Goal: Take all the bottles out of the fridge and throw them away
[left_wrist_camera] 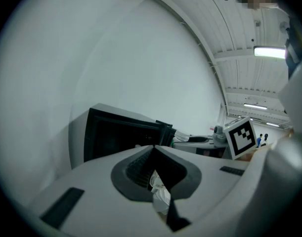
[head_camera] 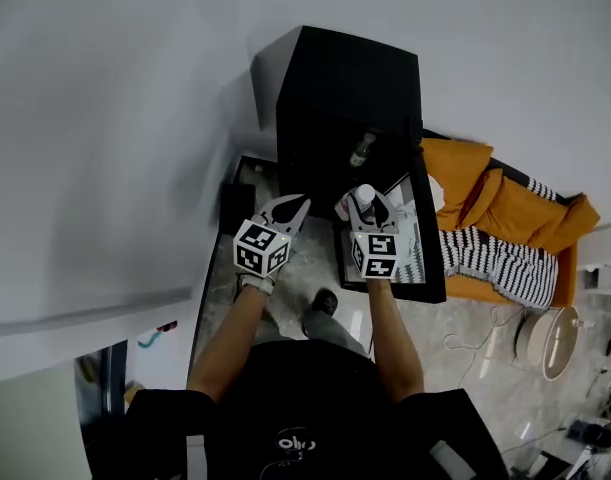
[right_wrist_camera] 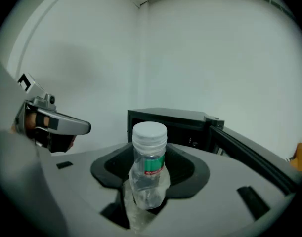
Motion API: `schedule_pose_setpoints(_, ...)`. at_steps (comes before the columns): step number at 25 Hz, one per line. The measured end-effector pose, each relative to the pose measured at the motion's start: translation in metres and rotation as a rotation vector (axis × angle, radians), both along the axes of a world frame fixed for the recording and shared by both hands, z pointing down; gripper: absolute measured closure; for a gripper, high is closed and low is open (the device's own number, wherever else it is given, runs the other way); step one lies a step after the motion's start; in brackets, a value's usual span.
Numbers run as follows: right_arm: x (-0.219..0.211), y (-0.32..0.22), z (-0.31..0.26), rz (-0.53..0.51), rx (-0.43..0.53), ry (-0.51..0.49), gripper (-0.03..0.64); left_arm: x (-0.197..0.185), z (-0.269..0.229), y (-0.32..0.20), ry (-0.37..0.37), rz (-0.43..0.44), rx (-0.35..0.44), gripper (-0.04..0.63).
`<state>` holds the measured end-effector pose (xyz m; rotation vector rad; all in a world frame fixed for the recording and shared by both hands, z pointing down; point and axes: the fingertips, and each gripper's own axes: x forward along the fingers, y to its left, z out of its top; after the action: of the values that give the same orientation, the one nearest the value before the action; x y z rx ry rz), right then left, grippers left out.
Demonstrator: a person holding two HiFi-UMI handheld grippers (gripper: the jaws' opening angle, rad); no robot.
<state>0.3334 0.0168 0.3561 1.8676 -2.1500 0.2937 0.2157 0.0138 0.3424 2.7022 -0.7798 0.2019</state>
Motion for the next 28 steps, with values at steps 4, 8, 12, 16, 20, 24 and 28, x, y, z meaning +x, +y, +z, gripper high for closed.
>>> schedule_pose_setpoints(4, 0.009, 0.015, -0.02, 0.032, 0.021, 0.006, 0.417, 0.011, -0.012, -0.004, 0.012, 0.04, 0.019, 0.594)
schedule_pose_setpoints(8, 0.018, 0.016, -0.029, 0.044, 0.032, 0.023, 0.417, 0.017, -0.021, -0.015, 0.018, 0.055, 0.038, 0.594)
schedule_pose_setpoints(12, 0.02, 0.014, -0.032, 0.046, 0.033, 0.029, 0.417, 0.017, -0.024, -0.022, 0.021, 0.057, 0.044, 0.594)
schedule_pose_setpoints(16, 0.013, 0.009, -0.03, 0.027, 0.032, 0.033, 0.416, 0.011, -0.022, -0.029, 0.016, 0.05, 0.044, 0.594)
schedule_pose_setpoints(20, -0.001, 0.0, -0.031, -0.005, 0.028, 0.044, 0.417, -0.003, -0.022, -0.036, 0.017, 0.025, 0.042, 0.594)
schedule_pose_setpoints(24, -0.023, -0.009, -0.028, -0.044, 0.022, 0.044, 0.417, -0.026, -0.018, -0.04, 0.016, -0.008, 0.034, 0.594)
schedule_pose_setpoints(28, -0.054, -0.02, -0.025, -0.093, 0.019, 0.038, 0.417, -0.059, -0.013, -0.043, 0.007, -0.053, 0.029, 0.594)
